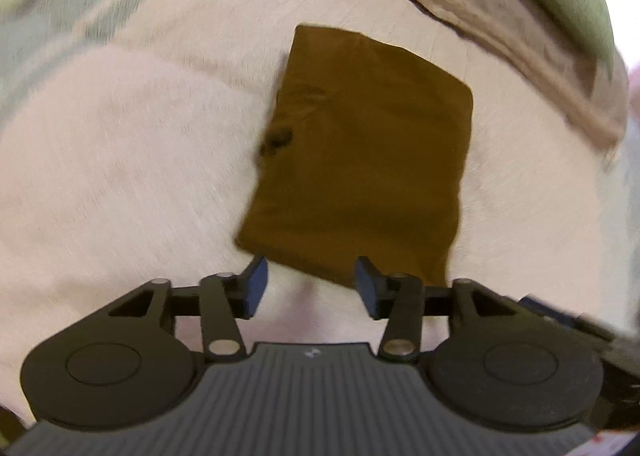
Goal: Fold large clothes
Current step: 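Grasp the folded shirt bundle from its sides with both grippers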
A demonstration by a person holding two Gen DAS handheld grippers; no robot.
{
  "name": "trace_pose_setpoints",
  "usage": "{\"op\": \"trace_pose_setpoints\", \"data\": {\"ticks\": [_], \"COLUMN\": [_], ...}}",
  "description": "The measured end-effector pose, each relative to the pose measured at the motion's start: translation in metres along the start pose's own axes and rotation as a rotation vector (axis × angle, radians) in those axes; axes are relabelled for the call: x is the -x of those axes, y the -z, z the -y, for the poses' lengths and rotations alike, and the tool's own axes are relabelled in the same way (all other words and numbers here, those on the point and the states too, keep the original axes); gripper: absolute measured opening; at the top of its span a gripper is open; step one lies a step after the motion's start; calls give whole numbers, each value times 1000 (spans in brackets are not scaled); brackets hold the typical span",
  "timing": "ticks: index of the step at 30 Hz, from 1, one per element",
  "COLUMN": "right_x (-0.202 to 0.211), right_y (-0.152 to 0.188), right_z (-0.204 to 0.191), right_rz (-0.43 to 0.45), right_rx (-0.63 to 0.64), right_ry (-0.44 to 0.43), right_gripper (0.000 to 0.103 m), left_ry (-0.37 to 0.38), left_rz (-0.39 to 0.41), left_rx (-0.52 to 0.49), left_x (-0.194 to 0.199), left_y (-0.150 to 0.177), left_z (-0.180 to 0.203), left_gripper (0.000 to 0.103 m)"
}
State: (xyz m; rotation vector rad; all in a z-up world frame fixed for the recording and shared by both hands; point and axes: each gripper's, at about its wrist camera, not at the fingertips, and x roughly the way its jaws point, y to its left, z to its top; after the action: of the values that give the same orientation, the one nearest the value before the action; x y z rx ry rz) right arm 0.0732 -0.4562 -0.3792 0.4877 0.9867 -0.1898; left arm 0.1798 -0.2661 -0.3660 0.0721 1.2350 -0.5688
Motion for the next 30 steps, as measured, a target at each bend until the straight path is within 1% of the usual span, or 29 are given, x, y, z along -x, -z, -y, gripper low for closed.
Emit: {"op": "trace_pose_setpoints", "data": {"ticks": [2, 5, 7, 8, 10, 11, 14, 17, 19, 21, 23, 25, 26, 28, 30], "right_x": [0, 1, 3, 4, 5, 5, 1, -6, -9, -13, -14, -15, -15, -19, -23], "right_y": [4, 9, 12, 13, 13, 12, 7, 3, 2, 1, -1, -2, -1, -4, -8], "right_z": [19, 49, 69, 77, 89, 92, 101, 103, 105, 104, 106, 106, 105, 106, 104], "right_rz": [-2, -23, -38, -42, -46, -48, -56, -62, -66, -71, -73, -80, -78, -86, -102], "right_rx": [-30, -88, -127, -139, -149, -150, -158, -160, -155, -145, -136, -131, -134, -127, -108], "right_ry": [40, 92, 118, 129, 150, 159, 169, 165, 165, 166, 161, 157, 158, 150, 129], "right_gripper": [47, 47, 48, 48, 48, 48, 48, 48, 48, 48, 48, 48, 48, 48, 48], "left_ry": [73, 200, 257, 283, 336, 343, 360, 357, 351, 329, 331, 339, 338, 312, 284], "left_rz": [2, -1, -10, 5, 63, 88, 164, 211, 231, 230, 201, 169, 165, 169, 133], "left_rx": [129, 380, 520, 582, 656, 671, 677, 653, 654, 632, 598, 541, 494, 394, 309], "left_x": [-8, -32, -50, -57, -67, -70, -81, -91, -101, -105, -101, -87, -75, -50, -30], "left_y": [13, 41, 56, 62, 68, 68, 66, 63, 62, 56, 50, 37, 28, 9, -9], "left_z": [-17, -47, -59, -63, -65, -64, -56, -48, -43, -41, -44, -47, -50, -59, -77], "left_gripper": [50, 50, 50, 50, 50, 50, 50, 50, 44, 11, 9, 8, 8, 8, 8]}}
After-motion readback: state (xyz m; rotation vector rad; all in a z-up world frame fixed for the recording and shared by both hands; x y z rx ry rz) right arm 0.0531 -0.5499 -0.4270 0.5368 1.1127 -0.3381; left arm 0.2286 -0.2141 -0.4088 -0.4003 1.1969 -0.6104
